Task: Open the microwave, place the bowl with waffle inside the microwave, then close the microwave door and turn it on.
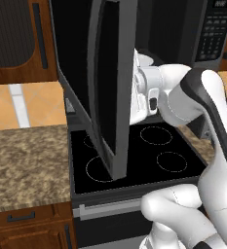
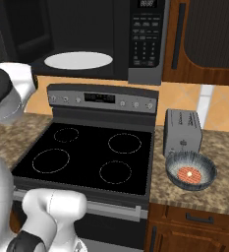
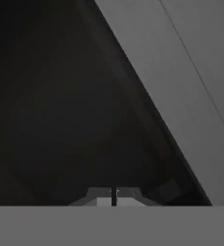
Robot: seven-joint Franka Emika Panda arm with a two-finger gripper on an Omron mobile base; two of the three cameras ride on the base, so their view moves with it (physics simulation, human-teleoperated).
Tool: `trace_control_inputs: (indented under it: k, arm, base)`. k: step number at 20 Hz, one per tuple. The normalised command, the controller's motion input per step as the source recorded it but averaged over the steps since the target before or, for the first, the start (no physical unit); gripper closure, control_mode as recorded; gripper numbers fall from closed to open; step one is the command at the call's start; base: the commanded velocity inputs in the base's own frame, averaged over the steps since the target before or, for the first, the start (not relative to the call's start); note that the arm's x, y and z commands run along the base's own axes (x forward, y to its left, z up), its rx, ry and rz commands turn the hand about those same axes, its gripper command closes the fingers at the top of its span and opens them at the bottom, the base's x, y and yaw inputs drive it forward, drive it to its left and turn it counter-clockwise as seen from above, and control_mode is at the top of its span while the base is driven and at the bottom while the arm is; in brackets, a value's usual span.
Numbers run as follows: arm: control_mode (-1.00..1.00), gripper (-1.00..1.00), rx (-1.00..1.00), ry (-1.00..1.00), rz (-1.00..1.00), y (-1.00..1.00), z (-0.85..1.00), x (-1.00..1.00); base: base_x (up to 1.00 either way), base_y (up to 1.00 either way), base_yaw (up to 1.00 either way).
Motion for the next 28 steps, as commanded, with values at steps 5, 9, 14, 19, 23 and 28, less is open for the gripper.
trace_control_inputs:
  k: [5, 9, 14, 19, 23, 28]
  arm:
    - [-1.0, 1.0, -0.11, 0.03, -0.1, -0.34, 0.05, -0.19]
    - [-1.0, 1.0, -0.18, 0.01, -0.07, -1.0, -0.01, 0.05]
    - [-1.0, 1.0, -0.18, 0.0, -0.02, -1.0, -0.16, 0.35]
    - [-1.0, 1.0, -0.37, -0.06, 0.0, -1.0, -0.43, 0.19]
    - [-1.0, 1.0, -0.62, -0.17, 0.0, -1.0, -0.94, 0.0]
    - [-1.0, 1.0, -0.73, -0.21, -0.05, -0.98, -1.0, -0.02]
  base:
    - [0.0, 0.0, 0.0]
    - [0.0, 0.0, 0.0]
    - [0.0, 0.0, 0.0]
    - [0.0, 0.0, 0.0]
    - [0.0, 0.0, 0.0]
    - [0.0, 0.0, 0.0]
